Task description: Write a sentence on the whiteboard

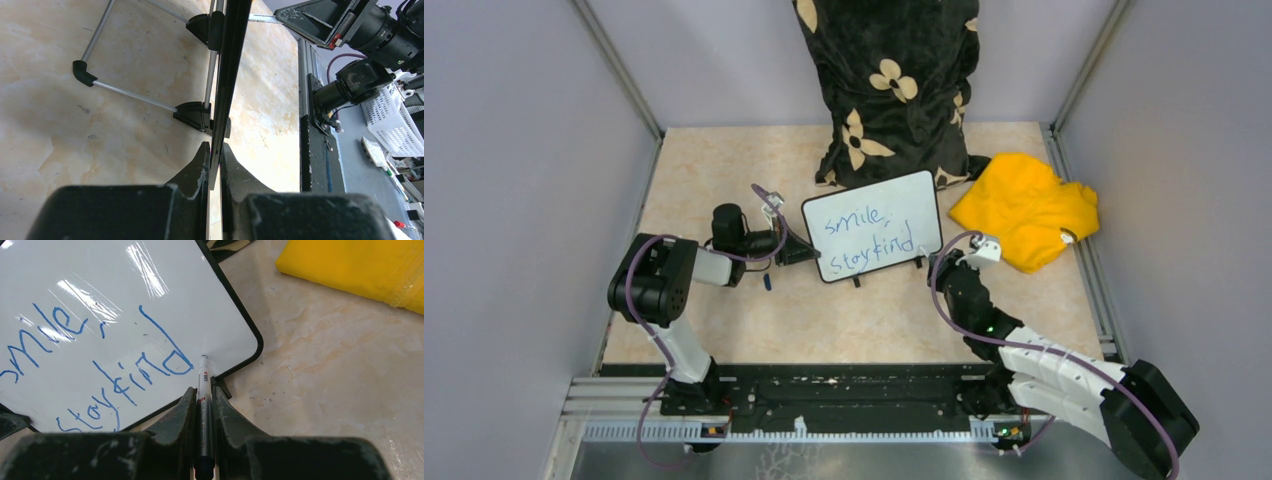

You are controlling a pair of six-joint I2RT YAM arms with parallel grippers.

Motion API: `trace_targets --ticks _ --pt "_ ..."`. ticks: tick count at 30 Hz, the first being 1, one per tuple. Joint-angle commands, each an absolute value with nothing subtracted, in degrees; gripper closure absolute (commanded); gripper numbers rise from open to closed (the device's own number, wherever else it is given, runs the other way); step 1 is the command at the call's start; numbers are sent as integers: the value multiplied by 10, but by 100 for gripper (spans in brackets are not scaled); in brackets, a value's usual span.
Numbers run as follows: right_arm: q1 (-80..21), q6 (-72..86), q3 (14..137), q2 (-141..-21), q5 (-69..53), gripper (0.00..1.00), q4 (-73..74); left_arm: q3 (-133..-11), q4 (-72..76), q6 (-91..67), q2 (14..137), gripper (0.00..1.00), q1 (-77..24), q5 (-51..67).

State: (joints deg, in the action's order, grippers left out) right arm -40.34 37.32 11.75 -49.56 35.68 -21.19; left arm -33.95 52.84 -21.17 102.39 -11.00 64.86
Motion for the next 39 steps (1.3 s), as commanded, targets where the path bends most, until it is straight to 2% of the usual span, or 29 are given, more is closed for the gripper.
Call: trace_targets --ticks 1,19,25,30,39 --pt "-392 374 138 -491 348 100 -206 -344 489 -208 1043 100 -112 638" --pt "-392 361 227 -404 229 100 -72 -345 489 -212 1043 100 -112 639" --pt "-393 340 249 -332 200 100 16 -346 488 -212 1043 95 -111 642" --pt "-392 325 258 -272 177 100 72 -349 485 -218 1041 75 -106 639" --pt "-393 324 261 -232 173 100 111 -338 475 -210 1008 50 -92 617"
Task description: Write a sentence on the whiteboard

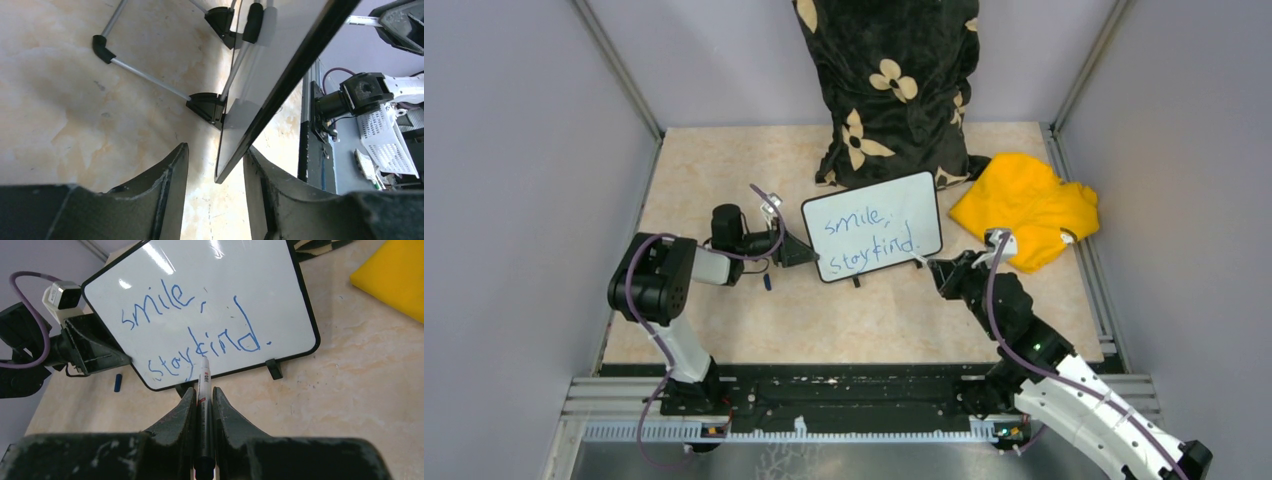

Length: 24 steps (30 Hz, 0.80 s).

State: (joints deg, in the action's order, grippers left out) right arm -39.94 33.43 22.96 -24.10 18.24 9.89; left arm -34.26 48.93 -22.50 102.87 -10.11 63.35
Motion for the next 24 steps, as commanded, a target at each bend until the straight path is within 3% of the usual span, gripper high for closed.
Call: trace_targets --ticks 1,8,11,17,20,24 --pt "-393 324 264 -233 172 100 111 -337 467 -205 1002 47 -90 612" --pt "-393 314 278 -233 165 100 109 -314 392 -186 918 19 -69 557" --pt "-393 310 285 -228 162 100 113 -331 286 -163 865 2 -65 500" --pt "-393 316 278 -207 156 100 111 -440 -58 -182 777 1 -61 135" --pt "-392 318 271 -198 154 100 114 -473 -146 -246 757 1 -58 -14" --pt "-393 317 268 -186 164 100 122 -477 -191 -269 743 1 -55 -47"
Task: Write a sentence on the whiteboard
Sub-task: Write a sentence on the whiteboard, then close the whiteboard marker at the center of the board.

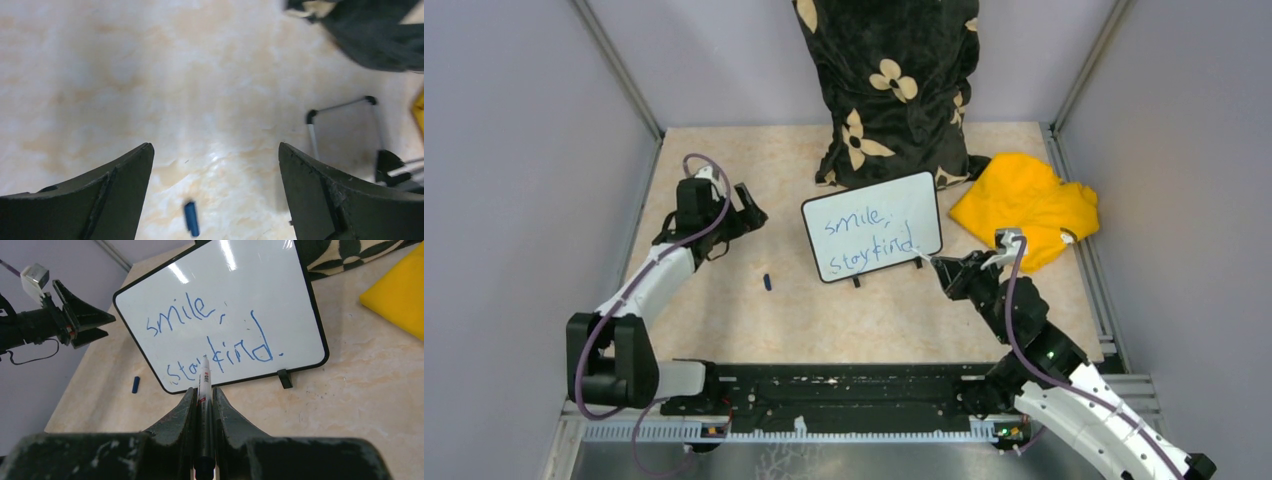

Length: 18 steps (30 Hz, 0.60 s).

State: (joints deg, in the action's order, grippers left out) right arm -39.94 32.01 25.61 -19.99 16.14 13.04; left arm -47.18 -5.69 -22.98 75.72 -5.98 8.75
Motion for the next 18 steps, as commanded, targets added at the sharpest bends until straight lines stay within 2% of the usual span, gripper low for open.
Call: trace_targets --ticks 1,10,13,15,18 --pt "-393 316 267 -185 164 100 122 -475 -192 -265 743 1 -55 -36" --pt "-393 307 275 -207 176 100 122 -515 -290 -262 804 1 -55 -39" --pt "-393 307 275 -215 180 100 119 -500 -269 -258 790 1 -55 -15" --pt "-393 308 273 -219 180 100 118 -481 -240 -252 777 1 -55 42" --pt "-393 309 272 -221 180 100 118 -474 -240 -269 775 1 -57 48"
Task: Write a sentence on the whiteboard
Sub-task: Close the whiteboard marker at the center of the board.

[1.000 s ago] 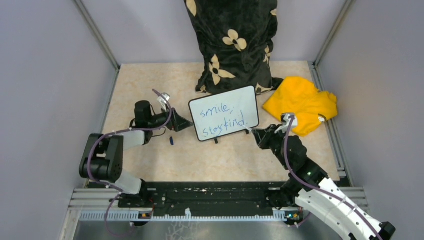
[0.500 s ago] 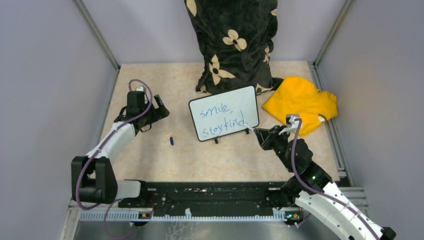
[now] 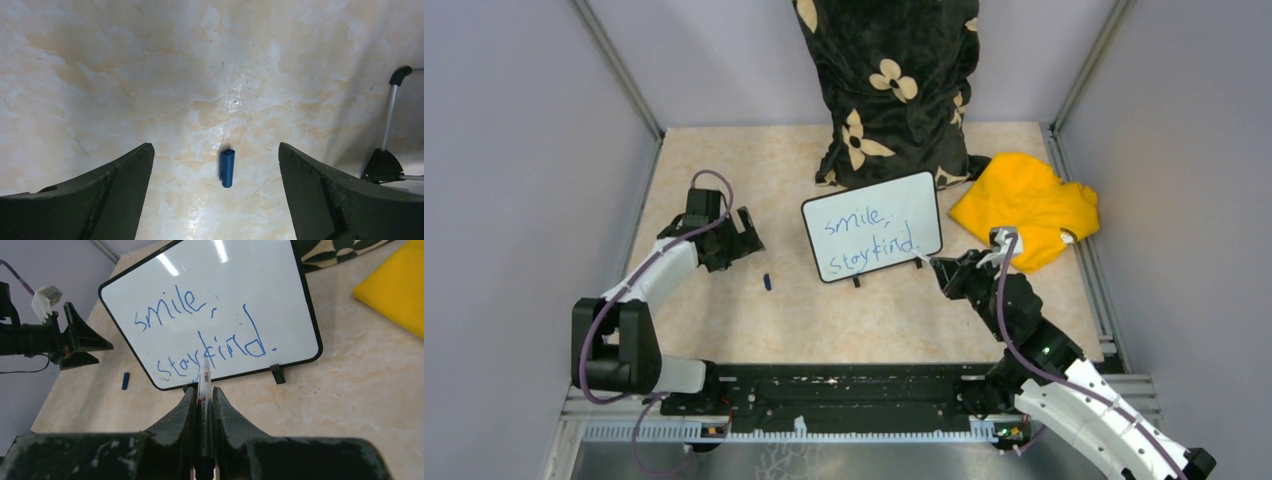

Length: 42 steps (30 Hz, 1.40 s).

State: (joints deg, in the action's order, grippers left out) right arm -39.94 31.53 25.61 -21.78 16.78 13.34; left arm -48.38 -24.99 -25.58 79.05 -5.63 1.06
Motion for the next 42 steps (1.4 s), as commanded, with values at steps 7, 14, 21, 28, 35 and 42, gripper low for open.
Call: trace_targets --ticks 7,14,21,28,35,42 --pt "-393 310 261 -220 186 100 116 -471 -281 -279 800 2 -90 23" --pt "-393 310 263 -249 173 100 93 -511 -322 -286 843 7 -185 -102" --pt "-393 311 267 -248 169 100 90 -533 -339 -294 877 20 -195 -120" --pt "-392 307 265 -248 170 100 93 -512 -314 -308 885 36 -207 -105" --pt "-392 305 262 -246 171 100 94 -512 -311 -327 915 45 -214 -114" --pt "-392 307 256 -233 177 100 103 -503 -307 -332 923 53 -215 -121"
